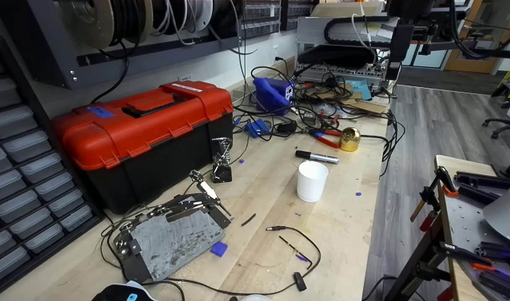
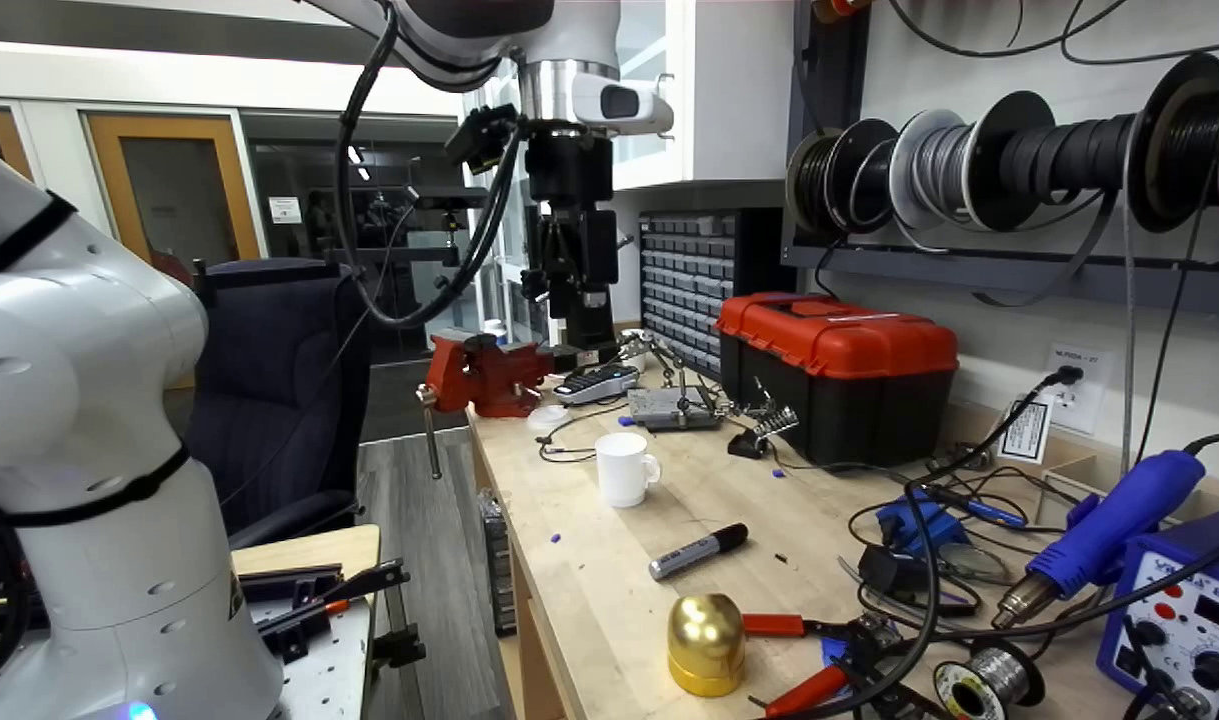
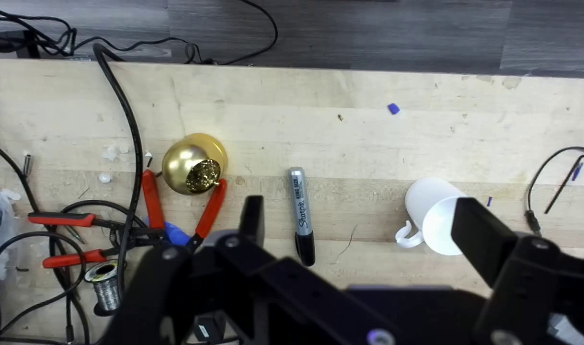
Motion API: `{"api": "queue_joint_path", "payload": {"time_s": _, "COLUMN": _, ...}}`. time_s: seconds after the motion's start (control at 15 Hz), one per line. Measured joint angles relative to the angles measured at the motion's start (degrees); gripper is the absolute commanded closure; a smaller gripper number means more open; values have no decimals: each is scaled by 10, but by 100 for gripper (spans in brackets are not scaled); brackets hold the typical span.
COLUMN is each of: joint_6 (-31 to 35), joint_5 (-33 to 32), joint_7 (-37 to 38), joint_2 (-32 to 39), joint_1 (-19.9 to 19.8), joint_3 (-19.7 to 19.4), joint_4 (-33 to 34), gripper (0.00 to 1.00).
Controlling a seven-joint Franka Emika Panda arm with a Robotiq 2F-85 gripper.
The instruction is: Pick the marker on the counter and put it in the cup
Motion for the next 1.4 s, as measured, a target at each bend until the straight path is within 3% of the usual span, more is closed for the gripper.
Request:
{"api": "queue_joint_path", "payload": {"time_s": 0.2, "joint_6": 18, "joint_5": 0, "joint_7": -7, "joint_2": 8, "joint_1": 0, "joint_3": 0, "joint_4": -10, "gripper": 0}}
{"api": "queue_joint_path", "payload": {"time_s": 0.8, "joint_6": 187, "joint_5": 0, "joint_7": -70, "joint_2": 68, "joint_1": 0, "joint_3": -7, "joint_4": -77, "gripper": 0}}
{"api": "queue_joint_path", "payload": {"time_s": 1.4, "joint_6": 336, "joint_5": 3, "joint_7": -123, "joint_2": 215, "joint_1": 7, "joint_3": -19, "joint_4": -69, "gripper": 0}}
